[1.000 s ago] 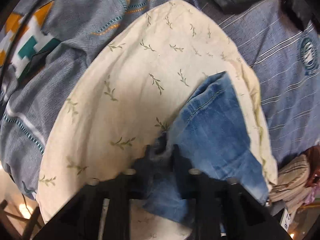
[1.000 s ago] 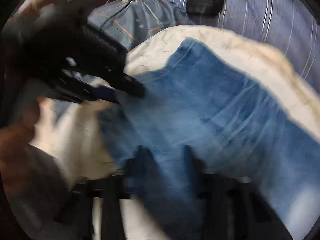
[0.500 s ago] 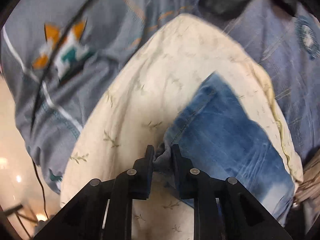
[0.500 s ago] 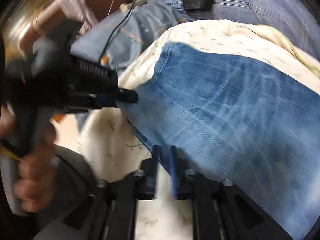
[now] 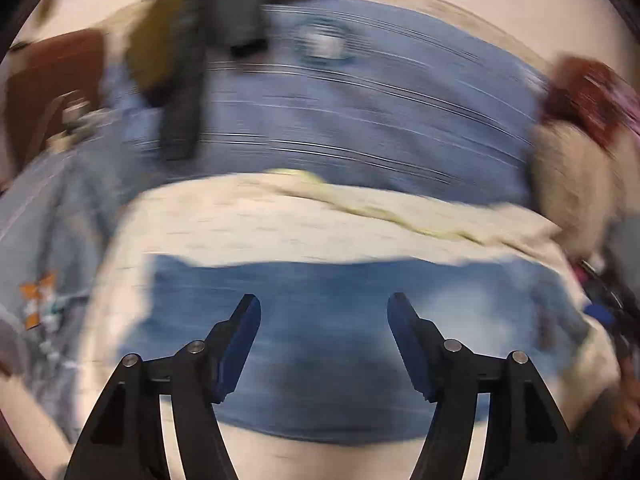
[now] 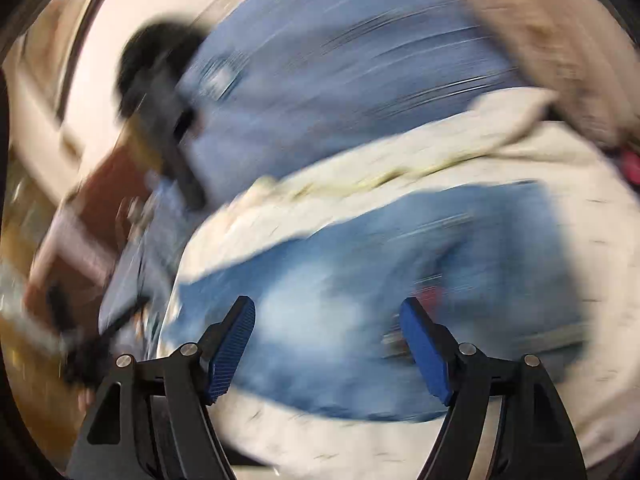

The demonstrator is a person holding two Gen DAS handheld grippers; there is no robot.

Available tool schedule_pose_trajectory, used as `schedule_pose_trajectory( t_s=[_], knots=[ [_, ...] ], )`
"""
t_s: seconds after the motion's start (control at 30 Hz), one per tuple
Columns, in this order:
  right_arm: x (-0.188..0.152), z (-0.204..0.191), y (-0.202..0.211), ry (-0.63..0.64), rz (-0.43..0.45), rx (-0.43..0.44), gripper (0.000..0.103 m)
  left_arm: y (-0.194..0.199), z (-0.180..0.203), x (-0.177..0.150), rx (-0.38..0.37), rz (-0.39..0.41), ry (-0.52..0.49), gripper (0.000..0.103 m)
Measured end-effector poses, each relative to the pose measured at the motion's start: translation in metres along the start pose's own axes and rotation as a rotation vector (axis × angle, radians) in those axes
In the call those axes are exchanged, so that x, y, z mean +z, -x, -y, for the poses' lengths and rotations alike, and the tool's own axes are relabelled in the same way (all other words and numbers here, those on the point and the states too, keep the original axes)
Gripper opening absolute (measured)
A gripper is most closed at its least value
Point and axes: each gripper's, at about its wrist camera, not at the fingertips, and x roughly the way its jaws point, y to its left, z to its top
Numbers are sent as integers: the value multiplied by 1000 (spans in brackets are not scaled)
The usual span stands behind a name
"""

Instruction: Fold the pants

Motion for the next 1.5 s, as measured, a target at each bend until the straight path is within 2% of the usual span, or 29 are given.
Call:
schedule_pose_trajectory(
  t_s=[0.07, 0.13, 0.2, 0.33, 0.47, 0.53, 0.57, 0.67, 0.73, 0.77, 0.8, 0.83, 0.9, 1.03, 1.17, 1.27, 1.33, 1.4, 1.47, 1.5],
  knots=[
    [10, 34, 5, -122, 14, -22, 77, -5, 43, -2, -95, -14, -55, 66],
    [19, 64, 7, -220, -13, 15, 79, -14, 85, -2, -175, -37, -123, 69],
    [22, 90, 16, -315, 10, 37, 85, -27, 132, -6, -231, -75, -219, 69],
    [20, 124, 29, -392, 48, -36, 87, -58, 216, -28, -314, -166, -460, 69],
    [12, 160, 37, -506, 60, 20, 88, -84, 273, -59, -307, -175, -754, 69],
    [11, 167, 35, -527, 41, 43, 87, -95, 294, -68, -350, -197, -846, 69],
    [11, 169, 32, -534, 31, 53, 88, -104, 304, -75, -330, -204, -901, 71],
    [9, 175, 31, -545, 11, 59, 88, -132, 323, -91, -171, -201, -993, 64],
    [9, 176, 28, -556, 2, 60, 88, -138, 330, -97, -139, -167, -1002, 62],
    [8, 177, 26, -561, -7, 62, 88, -136, 333, -99, -132, -140, -1008, 40],
    [7, 179, 24, -565, -17, 61, 88, -136, 335, -99, -123, -126, -993, 31],
    [6, 180, 22, -570, -27, 58, 88, -132, 332, -96, -130, -121, -953, 28],
    [5, 183, 14, -587, -61, 60, 88, -128, 314, -75, -225, -139, -782, 21],
    [21, 179, -9, -571, -138, 122, 87, -135, 281, -42, -364, -237, -507, 19],
    [27, 168, -34, -531, -212, 107, 88, -138, 266, -27, -417, -288, -384, 19],
    [23, 167, -40, -553, -220, 179, 87, -135, 261, -27, -418, -272, -365, 19],
    [21, 172, -41, -596, -207, 184, 88, -132, 263, -34, -406, -266, -387, 20],
    [15, 178, -48, -641, -234, 173, 89, -132, 268, -41, -397, -277, -400, 21],
    [11, 178, -57, -633, -280, 128, 89, -136, 269, -40, -407, -282, -390, 21],
    [10, 175, -60, -614, -295, 101, 83, -138, 267, -38, -418, -289, -374, 21]
  ],
)
